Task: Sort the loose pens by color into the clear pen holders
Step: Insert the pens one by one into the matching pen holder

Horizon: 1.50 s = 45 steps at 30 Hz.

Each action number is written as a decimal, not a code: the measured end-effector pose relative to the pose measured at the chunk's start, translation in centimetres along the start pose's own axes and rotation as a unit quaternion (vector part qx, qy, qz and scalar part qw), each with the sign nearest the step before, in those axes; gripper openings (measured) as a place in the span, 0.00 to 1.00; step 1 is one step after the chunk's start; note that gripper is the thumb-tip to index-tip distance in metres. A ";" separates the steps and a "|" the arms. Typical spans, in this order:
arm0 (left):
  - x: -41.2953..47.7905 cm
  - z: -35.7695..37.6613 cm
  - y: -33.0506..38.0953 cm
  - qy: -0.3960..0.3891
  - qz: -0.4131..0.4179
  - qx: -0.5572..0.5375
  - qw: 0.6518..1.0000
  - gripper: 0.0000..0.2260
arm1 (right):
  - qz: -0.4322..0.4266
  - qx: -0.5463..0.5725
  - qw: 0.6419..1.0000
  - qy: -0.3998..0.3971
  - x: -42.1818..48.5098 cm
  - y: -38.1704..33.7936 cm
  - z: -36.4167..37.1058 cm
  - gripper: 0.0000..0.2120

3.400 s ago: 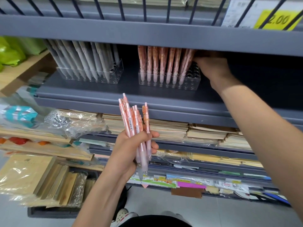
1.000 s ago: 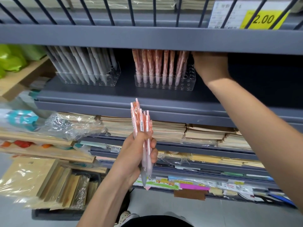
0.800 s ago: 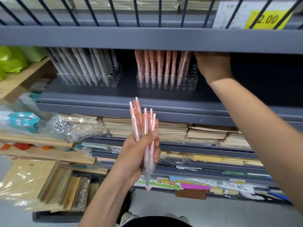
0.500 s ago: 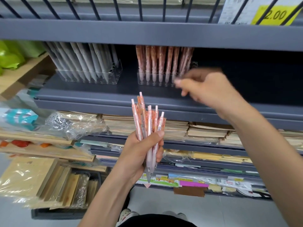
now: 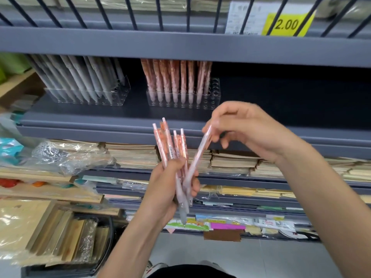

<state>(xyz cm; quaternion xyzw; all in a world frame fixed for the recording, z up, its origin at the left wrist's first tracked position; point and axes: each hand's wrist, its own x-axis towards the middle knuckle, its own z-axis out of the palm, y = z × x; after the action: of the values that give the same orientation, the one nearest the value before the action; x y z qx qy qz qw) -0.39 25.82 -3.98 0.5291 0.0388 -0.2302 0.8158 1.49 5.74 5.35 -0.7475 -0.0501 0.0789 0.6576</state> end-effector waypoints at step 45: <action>-2.5 -3.8 1.8 -0.034 0.051 0.010 0.998 0.08 | -0.139 -0.222 0.909 0.324 5.3 -0.5 2.0 0.13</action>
<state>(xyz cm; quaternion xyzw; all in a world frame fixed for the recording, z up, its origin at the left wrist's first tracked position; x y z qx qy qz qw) -1.21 30.56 -3.36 0.5300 -0.0186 -0.2063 0.8223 6.39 8.67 5.29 -0.8440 0.0462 -0.2728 0.4595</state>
